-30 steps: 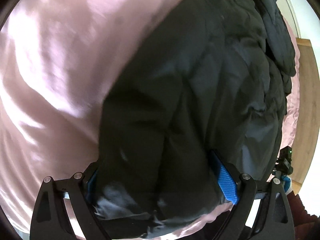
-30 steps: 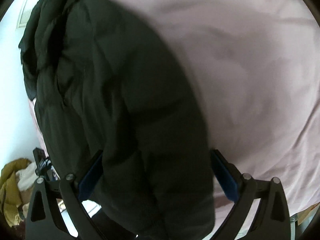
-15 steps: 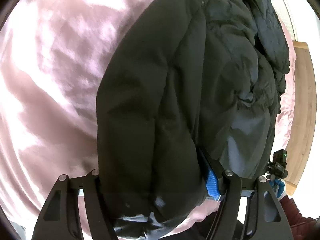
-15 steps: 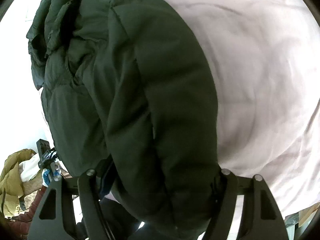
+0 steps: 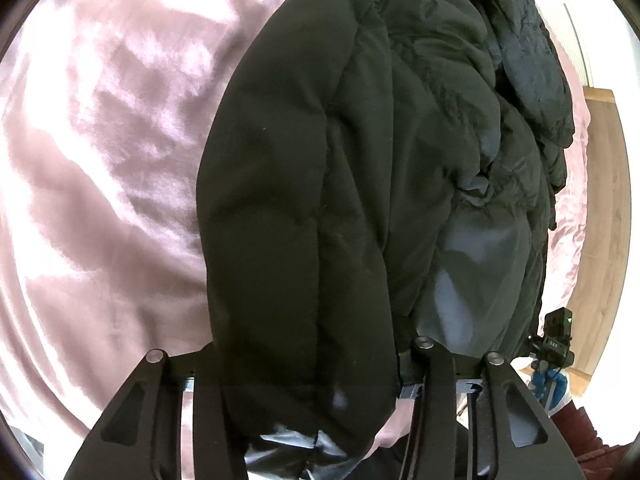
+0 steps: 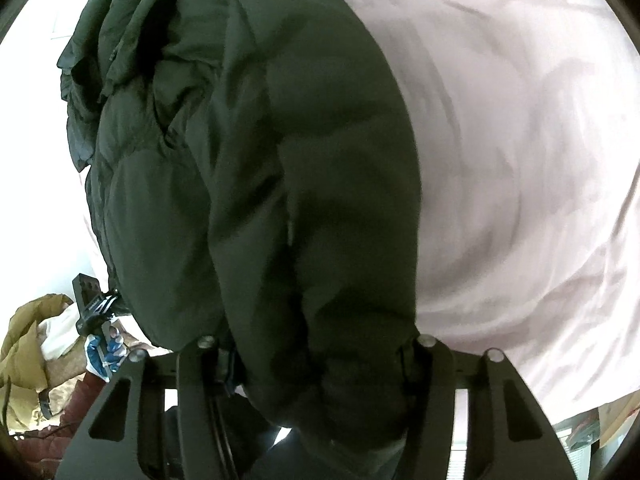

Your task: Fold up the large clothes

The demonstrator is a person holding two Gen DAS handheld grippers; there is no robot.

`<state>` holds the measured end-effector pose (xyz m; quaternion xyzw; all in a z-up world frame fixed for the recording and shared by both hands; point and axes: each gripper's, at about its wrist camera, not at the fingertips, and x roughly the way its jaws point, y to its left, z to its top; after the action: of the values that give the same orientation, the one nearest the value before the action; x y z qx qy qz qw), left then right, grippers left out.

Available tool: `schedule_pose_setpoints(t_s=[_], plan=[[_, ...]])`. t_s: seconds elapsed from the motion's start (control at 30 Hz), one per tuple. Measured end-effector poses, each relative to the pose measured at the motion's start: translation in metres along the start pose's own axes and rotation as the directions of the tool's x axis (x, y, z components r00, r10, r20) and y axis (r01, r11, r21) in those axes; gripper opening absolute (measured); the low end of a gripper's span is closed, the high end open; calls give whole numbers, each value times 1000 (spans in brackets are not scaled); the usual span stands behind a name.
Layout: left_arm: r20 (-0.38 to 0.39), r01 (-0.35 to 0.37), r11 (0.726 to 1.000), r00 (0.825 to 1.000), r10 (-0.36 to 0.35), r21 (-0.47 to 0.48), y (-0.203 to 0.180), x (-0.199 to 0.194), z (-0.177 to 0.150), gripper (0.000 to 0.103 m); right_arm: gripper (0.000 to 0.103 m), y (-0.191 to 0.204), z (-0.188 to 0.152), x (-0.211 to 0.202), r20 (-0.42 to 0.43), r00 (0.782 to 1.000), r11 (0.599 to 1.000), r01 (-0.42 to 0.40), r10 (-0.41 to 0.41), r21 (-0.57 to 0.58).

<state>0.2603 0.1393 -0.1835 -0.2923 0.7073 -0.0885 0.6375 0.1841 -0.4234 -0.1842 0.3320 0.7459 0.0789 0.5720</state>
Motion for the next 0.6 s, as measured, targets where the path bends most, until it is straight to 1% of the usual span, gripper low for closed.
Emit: schedule_pose_setpoints(t_s=[0.1,0.17,0.2,0.27,0.3,0.37,0.47,0.6], plan=[[4,-9,1000,1000,9,5,1,-6,3,37,53,2,-2,5,-7,1000,1000,6,-6,0],[6,-10,1000,1000,10,13,-2,-9,4,30,52,3,-2,6,-14,1000,1000,13,-13,-8],[7,-8,1000,1000,8,17,-1,-11,4,28,52,5,-3,7,-17,1000,1000,20,-20,-16],[10,-5,1000,1000,5,26,-8,-12,3,24,45,7,-4,8,-24,999,999,24,-25,-35],[11,-4,1000,1000,4,29,-9,-13,2,24,42,9,-5,9,-25,999,999,20,-21,-39],[14,-2,999,1000,2,32,-10,-14,2,21,33,15,-8,12,-25,1000,999,11,-12,-50],[18,4,999,1000,-5,33,-8,-20,3,19,25,23,-10,10,-14,1000,998,6,-6,-67],[27,39,999,999,-40,30,-7,-29,4,16,21,29,-11,5,8,1000,996,-8,9,-84]])
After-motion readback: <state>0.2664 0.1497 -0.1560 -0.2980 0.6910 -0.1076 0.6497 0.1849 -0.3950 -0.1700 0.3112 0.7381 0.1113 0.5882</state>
